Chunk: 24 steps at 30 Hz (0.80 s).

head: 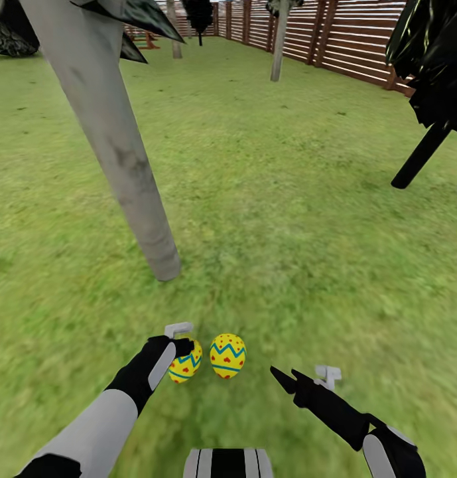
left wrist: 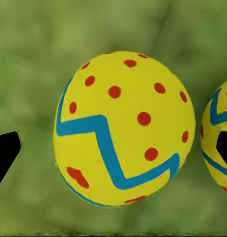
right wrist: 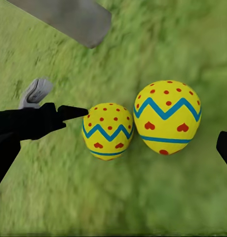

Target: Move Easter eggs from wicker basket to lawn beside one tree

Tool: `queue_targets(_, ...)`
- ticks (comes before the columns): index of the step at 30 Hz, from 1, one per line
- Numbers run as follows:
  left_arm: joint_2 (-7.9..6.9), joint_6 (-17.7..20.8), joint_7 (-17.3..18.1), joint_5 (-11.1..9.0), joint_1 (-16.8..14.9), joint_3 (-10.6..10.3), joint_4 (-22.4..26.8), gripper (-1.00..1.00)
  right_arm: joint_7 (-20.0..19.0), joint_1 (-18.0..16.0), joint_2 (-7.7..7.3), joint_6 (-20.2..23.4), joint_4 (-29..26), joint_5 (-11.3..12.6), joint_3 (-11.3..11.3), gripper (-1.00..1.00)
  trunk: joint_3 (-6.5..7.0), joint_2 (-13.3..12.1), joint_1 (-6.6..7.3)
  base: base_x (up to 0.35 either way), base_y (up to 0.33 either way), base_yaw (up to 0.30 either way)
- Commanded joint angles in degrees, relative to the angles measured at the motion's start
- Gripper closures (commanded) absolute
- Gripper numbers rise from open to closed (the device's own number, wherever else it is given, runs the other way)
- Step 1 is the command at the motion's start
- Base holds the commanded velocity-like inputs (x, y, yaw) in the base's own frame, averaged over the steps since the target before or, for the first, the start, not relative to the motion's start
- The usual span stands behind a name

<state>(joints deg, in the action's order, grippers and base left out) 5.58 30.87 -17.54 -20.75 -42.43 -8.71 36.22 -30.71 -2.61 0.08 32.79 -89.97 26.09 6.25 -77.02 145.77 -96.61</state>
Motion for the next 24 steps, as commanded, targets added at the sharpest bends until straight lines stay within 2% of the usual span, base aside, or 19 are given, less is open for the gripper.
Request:
queue_targets(1,-0.04,0.15,-0.54,-0.61,-0.02,-0.26,0.1,-1.0,-0.06,-0.02,0.01,0.43,-0.03,0.37,0.08,-1.0,0.19,0.0,0.07,-0.315,0.068,0.0)
queue_targets(16,-0.13,0.77,-0.65,-0.65,0.05,0.13,-0.08,-1.0,-0.06,-0.02,0.01,0.43,-0.03,0.44,-0.01,-1.0,3.51,-0.2,0.45,-0.329,0.136,0.0)
queue_targets(24,-0.19,6.72,-0.65,-0.89,-0.17,0.23,0.19,-1.0,-0.05,-0.02,0.03,0.47,-0.03,0.37,-0.01,-1.0,5.57,-0.31,0.66,-0.318,0.145,0.12)
